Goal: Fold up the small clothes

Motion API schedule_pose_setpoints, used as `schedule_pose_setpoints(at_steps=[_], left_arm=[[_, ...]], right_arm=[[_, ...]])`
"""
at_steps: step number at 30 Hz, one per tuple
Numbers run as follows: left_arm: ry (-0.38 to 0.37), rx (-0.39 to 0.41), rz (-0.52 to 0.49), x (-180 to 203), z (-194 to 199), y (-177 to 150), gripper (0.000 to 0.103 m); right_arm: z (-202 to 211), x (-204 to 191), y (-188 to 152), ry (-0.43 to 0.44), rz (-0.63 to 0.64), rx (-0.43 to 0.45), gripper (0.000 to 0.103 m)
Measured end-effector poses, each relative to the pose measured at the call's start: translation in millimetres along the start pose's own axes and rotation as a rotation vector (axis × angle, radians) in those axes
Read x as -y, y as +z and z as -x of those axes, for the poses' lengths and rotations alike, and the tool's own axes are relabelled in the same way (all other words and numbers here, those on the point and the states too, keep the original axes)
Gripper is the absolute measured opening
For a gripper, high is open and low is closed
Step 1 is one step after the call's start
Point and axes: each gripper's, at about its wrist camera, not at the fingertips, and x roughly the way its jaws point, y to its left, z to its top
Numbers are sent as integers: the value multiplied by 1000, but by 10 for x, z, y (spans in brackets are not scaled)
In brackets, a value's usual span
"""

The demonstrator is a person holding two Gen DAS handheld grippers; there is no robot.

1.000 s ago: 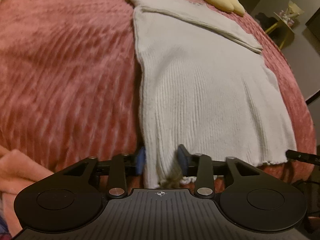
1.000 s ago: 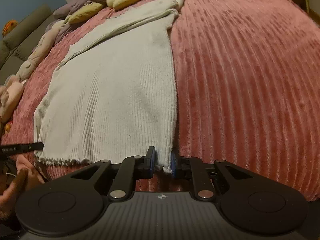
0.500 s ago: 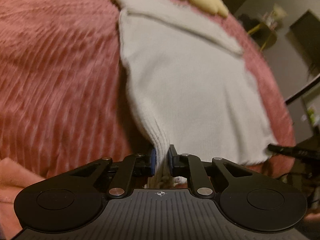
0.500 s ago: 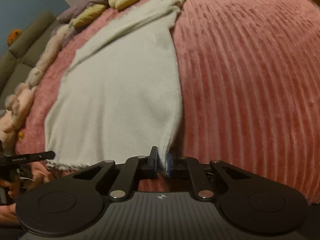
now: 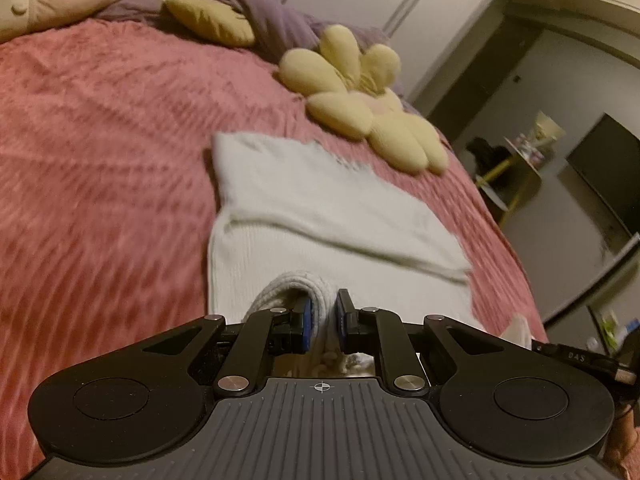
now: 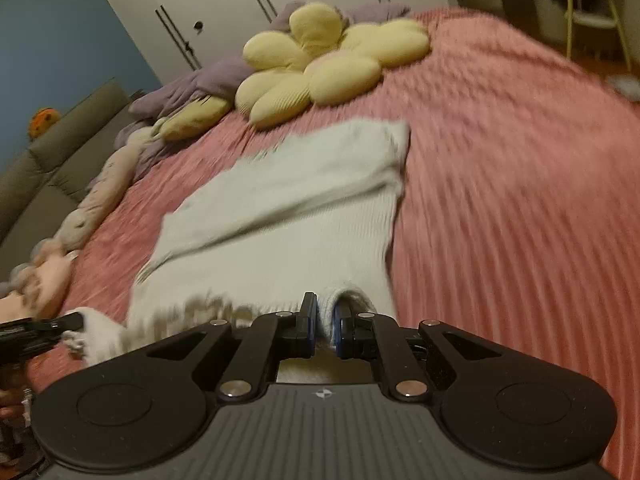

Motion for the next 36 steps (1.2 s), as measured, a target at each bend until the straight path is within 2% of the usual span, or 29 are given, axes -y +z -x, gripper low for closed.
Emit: schedule_pose_setpoints(at_steps=[5,9,11,13,15,16,17,19,23,24,25,28,33,36], left_arm=[[67,1,45,-119,-405,229,15],[130,-22,45,-200,-618,235,17],[147,-16,51,-248,-639,214,22],[152,4,73,-333,-617,206,35],[154,22,79,-420,-591,213,45],[163,29,67,-442,-571,214,49],[163,26,45,-447,-565,215,50],[143,-5,-25,-421,-587,216,53],[130,-23,-196,-216,-641,198,55],[113,-19,-227,-170,-629,196,57],[86,-17,-249,-133,-613,194,64],[34,-31,-278,-116,-624,197,74],[108,-62,-325,-104,-691,173,74],[109,-86,-315,-135,-759,188,72]], right_arm=[[-426,-48,318,-99,46,26,8],[-689,-60,432,-144,91,21,8],[-741,-38,454,-149,91,22,8],[-706,26,456,-133,51,38,12],[-626,126,429,-104,-16,69,18],[-576,183,400,-114,-35,91,28],[-543,218,383,-130,-37,109,33],[-494,309,343,-153,-33,121,34],[-564,435,289,-148,-39,63,34],[-588,440,280,-138,-34,49,34],[-603,432,279,-132,-31,44,34],[-633,395,280,-110,-20,39,34],[-734,324,293,-102,1,12,35],[-772,288,291,-101,17,4,35]])
